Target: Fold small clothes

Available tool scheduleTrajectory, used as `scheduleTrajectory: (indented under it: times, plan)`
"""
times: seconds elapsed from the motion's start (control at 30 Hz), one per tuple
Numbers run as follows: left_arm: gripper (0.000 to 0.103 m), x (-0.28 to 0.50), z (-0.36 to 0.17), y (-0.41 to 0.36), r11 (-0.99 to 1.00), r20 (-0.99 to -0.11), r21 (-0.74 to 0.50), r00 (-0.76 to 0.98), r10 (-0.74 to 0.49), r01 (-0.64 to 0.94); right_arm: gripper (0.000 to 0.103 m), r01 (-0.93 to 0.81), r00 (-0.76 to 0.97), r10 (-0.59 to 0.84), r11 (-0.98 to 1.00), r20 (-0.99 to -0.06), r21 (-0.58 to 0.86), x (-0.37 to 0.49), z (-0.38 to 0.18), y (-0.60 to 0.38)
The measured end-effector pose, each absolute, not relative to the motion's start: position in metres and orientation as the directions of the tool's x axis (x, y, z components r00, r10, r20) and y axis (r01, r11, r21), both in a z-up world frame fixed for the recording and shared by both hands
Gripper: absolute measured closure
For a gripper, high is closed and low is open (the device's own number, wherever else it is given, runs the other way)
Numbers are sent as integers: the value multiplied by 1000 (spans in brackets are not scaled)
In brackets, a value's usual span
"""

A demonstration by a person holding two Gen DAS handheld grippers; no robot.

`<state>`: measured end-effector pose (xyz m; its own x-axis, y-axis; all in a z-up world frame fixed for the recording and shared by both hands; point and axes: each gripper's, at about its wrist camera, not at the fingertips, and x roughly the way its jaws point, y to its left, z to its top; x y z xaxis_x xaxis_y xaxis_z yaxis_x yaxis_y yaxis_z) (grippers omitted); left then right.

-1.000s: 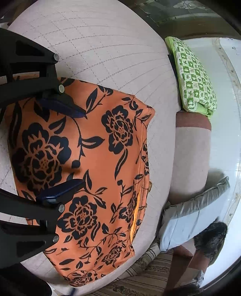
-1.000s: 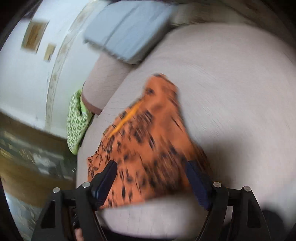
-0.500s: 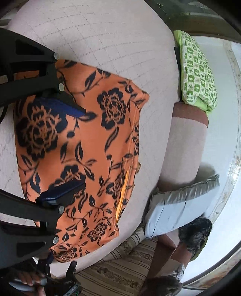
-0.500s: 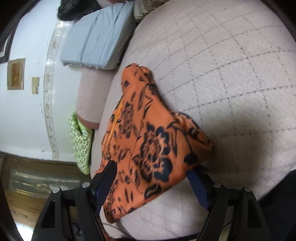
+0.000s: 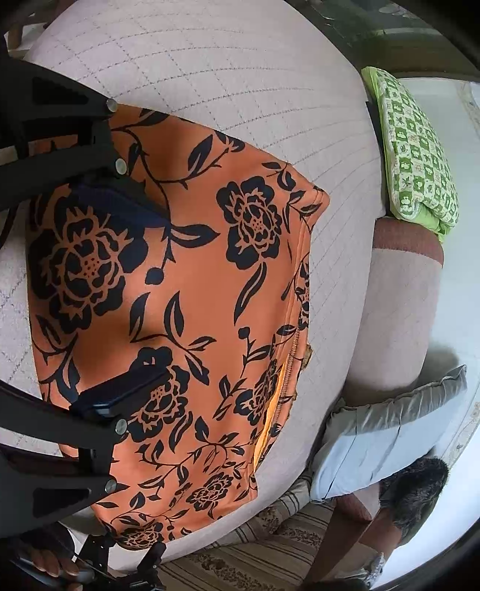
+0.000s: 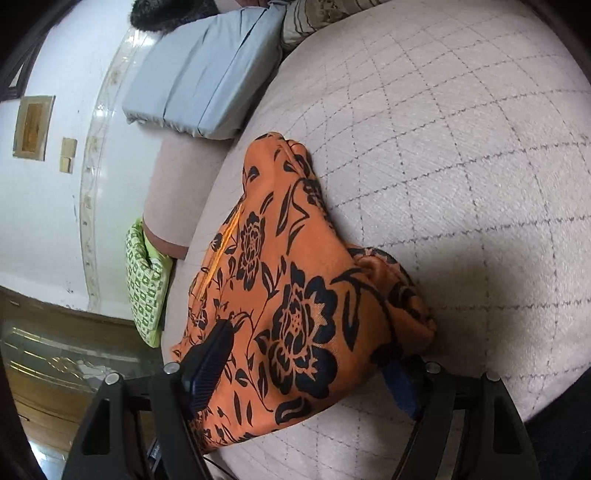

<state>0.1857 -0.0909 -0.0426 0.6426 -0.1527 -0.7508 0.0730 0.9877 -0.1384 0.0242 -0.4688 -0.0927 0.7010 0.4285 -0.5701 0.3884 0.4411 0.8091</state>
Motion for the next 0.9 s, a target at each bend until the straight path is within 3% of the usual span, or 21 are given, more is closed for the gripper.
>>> scheduleTrajectory:
  times: [0.23, 0.33, 0.6, 0.77, 0.9]
  plan:
    - [26, 184, -38, -97, 990, -743, -113, 653, -144, 89, 23, 382, 712, 444, 404, -544, 831, 25, -82, -479]
    - [26, 183, -38, -99, 991, -747, -97, 651, -133, 91, 23, 424, 688, 422, 426, -590, 799, 27, -88, -480]
    - [26, 182, -38, -99, 992, -750, -87, 649, -124, 89, 24, 405, 697, 421, 437, -581, 803, 27, -85, -483]
    - [26, 185, -41, -99, 995, -768, -72, 633, -102, 73, 31, 421, 688, 416, 438, -594, 794, 27, -94, -486]
    - [26, 179, -22, -106, 995, -717, -58, 690, -100, 85, 31, 407, 688, 416, 457, -595, 791, 27, -88, -486]
